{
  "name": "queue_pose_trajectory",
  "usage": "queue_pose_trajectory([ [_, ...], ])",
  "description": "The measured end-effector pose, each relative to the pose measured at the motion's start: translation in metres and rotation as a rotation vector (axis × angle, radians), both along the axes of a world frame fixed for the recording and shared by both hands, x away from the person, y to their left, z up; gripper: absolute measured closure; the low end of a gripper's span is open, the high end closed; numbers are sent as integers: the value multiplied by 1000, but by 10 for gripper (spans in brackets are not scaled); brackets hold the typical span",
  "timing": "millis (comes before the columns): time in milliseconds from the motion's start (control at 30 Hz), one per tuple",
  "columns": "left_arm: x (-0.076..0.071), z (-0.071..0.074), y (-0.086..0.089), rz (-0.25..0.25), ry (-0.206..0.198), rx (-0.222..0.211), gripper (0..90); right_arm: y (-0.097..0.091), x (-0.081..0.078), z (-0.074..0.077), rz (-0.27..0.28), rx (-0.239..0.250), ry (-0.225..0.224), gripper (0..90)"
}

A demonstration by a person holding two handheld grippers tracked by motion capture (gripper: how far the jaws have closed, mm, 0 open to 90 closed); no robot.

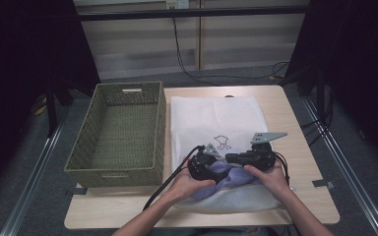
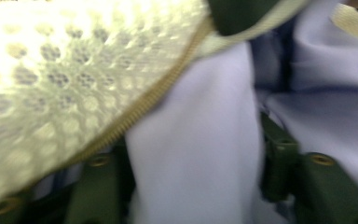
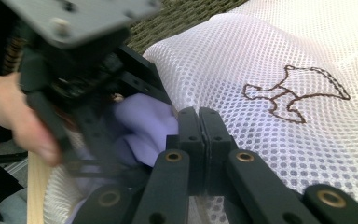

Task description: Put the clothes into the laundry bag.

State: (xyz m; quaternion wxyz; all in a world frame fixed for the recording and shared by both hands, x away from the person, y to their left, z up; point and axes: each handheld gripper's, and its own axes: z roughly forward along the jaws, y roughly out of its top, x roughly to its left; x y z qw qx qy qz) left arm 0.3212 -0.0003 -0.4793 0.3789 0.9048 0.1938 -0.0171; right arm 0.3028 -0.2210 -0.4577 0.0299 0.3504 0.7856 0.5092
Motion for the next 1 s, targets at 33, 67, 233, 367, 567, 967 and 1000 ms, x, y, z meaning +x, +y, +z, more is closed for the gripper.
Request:
queue_pose_trajectory([
  [33, 0, 0, 0, 0, 0, 0, 419, 0, 0, 0, 0, 0, 0, 895],
  [67, -3, 6, 5, -2, -4, 6, 398, 0, 1, 0, 0, 3, 0, 895],
  [233, -9, 20, 17, -2, -15, -21, 338, -2, 1, 2, -5, 8, -4, 895],
  [367, -16, 30, 33, 5, -34, -46, 301, -3, 1, 4, -8, 13, -12, 895],
  [567, -31, 41, 57, -38, -65, -86, 531, -4, 1, 6, -10, 22, -13, 896],
  [967, -45, 9, 72, -97, -46, 7, 522, -2, 2, 8, -11, 23, -16, 897],
  [1000, -45, 6, 70, -109, -36, 18, 496, -2, 2, 8, -9, 21, -16, 897],
])
